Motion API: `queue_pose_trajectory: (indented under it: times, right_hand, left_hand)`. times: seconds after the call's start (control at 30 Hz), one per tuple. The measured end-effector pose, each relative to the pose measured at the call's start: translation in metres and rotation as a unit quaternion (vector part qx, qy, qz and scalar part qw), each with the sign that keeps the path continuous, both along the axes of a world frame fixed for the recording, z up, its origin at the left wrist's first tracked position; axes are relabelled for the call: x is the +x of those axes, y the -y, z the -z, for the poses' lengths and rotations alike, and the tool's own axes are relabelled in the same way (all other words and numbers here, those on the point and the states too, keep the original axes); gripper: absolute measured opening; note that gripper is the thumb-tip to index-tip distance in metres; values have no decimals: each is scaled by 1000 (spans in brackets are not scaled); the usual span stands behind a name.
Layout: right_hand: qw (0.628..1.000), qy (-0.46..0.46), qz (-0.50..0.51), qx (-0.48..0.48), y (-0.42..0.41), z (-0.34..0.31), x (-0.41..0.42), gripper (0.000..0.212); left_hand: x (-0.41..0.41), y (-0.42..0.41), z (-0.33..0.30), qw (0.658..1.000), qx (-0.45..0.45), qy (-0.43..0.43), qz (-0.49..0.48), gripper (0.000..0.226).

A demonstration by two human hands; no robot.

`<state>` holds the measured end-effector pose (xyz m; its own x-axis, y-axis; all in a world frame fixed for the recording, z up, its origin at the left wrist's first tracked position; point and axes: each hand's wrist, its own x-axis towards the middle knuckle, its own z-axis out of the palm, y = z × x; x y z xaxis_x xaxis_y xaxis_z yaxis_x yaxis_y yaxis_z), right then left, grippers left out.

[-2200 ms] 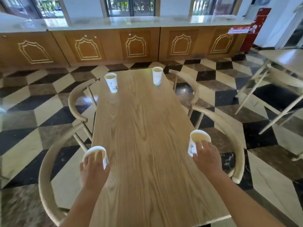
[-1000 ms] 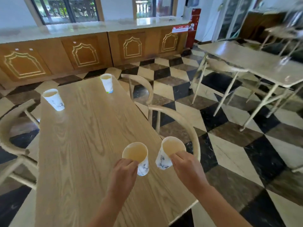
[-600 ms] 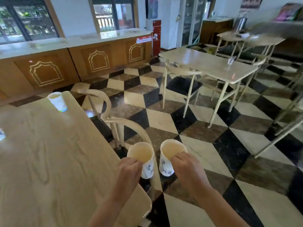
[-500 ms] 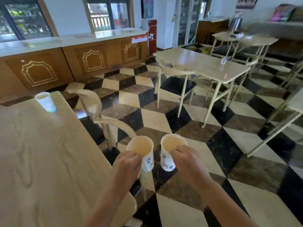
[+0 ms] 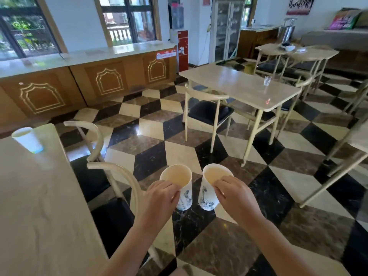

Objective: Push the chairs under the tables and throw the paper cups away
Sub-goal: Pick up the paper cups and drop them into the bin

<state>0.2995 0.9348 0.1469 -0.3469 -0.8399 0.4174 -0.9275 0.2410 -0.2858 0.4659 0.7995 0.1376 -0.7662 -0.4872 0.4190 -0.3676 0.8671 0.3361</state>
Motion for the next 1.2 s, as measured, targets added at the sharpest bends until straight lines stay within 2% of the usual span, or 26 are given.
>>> queue_pose_trajectory:
  times: [0.2, 0.33, 0.43, 0.63, 0.77, 0.9, 1.0, 1.1, 1.2]
  right_hand:
    - [999, -15, -17, 47, 66, 14, -68, 26]
    - [997, -26, -31, 68, 130, 14, -117, 20]
    - [994, -34, -46, 96, 177, 8, -145, 25]
    - [994, -25, -87, 52, 271, -1, -188, 21]
    - [988, -9, -148, 40, 345, 7, -213, 18]
    - [979, -27, -192, 68, 435, 27, -244, 14]
    - [966, -42, -247, 65, 509, 28, -262, 21]
    - [954, -45, -291, 53, 582, 12, -272, 29]
    - [933, -50, -356, 35, 651, 0, -275, 34]
  left_hand:
    - [-71, 52, 14, 1000, 13, -4, -6, 22]
    - [-117, 106, 13, 1000, 21, -18, -16, 20]
    - [-147, 153, 7, 999, 30, -15, -24, 20]
    - [-189, 243, 0, 998, 16, -17, -55, 7]
    - [-206, 300, 4, 995, 15, 2, -102, 18]
    - [-223, 362, 11, 986, -3, 4, -168, 5]
    - [-235, 415, 12, 971, -7, 22, -237, 23]
    - [-244, 460, -2, 957, -8, 23, -288, 5]
    - [-249, 503, -14, 944, 6, 17, -330, 20]
